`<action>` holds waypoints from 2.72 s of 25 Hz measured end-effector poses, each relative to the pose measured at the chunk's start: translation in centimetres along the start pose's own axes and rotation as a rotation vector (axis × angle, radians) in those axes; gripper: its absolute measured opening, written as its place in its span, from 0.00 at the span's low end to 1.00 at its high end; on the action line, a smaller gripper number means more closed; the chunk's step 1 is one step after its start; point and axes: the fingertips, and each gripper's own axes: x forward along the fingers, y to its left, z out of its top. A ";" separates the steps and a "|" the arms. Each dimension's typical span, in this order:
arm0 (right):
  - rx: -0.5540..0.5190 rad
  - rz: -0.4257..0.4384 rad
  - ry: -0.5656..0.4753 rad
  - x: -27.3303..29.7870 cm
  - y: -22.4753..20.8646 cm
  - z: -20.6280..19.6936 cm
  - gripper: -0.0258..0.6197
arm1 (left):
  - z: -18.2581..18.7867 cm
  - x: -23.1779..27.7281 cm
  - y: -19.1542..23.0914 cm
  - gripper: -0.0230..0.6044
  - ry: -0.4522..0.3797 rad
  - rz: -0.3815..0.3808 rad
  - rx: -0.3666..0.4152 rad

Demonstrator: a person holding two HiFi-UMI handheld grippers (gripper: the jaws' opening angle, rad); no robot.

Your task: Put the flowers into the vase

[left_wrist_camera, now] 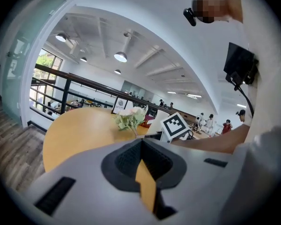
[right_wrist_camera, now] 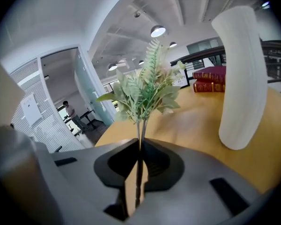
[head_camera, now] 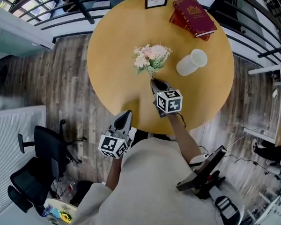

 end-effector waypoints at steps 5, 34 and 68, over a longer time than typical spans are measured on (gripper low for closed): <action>-0.020 0.003 -0.104 -4.7 1.4 2.2 0.10 | 0.3 1.5 -1.8 0.05 0.005 -0.084 0.038; -0.024 -0.106 -0.527 -25.9 -2.6 6.5 0.10 | 2.4 7.2 -10.9 0.05 -0.005 -0.355 0.162; -0.229 -0.028 -0.842 -20.4 -8.4 27.4 0.10 | 2.2 7.3 -7.3 0.05 0.015 -0.146 0.135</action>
